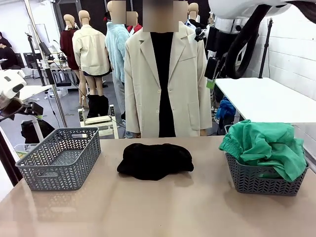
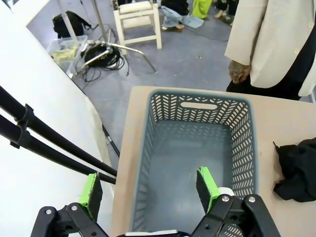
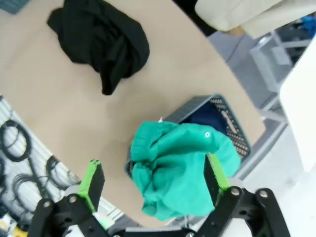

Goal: Sort the tops and bottoms.
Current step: Lift clothes from the center of the table with your right hand.

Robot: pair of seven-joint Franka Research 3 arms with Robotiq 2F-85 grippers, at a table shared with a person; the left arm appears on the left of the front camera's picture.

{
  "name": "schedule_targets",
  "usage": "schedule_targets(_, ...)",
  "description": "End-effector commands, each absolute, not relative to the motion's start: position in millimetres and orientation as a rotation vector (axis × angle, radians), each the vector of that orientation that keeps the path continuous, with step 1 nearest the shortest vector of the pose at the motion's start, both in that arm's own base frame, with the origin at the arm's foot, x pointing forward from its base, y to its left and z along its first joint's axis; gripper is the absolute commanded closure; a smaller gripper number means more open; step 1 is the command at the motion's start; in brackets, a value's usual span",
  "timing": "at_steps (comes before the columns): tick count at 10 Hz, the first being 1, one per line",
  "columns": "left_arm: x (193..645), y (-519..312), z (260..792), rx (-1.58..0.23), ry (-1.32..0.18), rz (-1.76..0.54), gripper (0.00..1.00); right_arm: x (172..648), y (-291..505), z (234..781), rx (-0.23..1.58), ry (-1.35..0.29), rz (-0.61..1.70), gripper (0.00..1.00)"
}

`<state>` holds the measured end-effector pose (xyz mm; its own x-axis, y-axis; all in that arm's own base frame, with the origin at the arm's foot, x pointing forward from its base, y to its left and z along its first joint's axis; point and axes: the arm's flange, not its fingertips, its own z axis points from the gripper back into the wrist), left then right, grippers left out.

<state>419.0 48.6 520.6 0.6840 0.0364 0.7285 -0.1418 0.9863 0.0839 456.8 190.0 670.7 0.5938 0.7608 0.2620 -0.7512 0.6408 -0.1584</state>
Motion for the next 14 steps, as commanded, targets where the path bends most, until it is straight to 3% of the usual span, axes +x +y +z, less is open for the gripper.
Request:
schedule_targets(1, 417, 47, 520, 0.141, -0.81, 0.125, 0.0, 440, 178, 686, 0.006, -0.294, 0.877, 0.0)
schedule_targets(5, 417, 47, 520, 0.141, -0.81, 0.125, 0.0, 436, 181, 688, -0.013, -0.302, 0.869, 0.0)
schedule_targets(8, 417, 47, 520, 0.141, -0.81, 0.125, 0.0, 549, 250, 626, 0.087, -0.176, 1.017, 0.0)
schedule_targets(12, 417, 47, 520, 0.141, -0.81, 0.125, 0.0, 610, 314, 530, 0.206, -0.031, 1.147, 0.0)
schedule_targets(14, 417, 47, 520, 0.141, -0.81, 0.125, 0.0, 627, 339, 482, 0.16, 0.017, 1.085, 0.0)
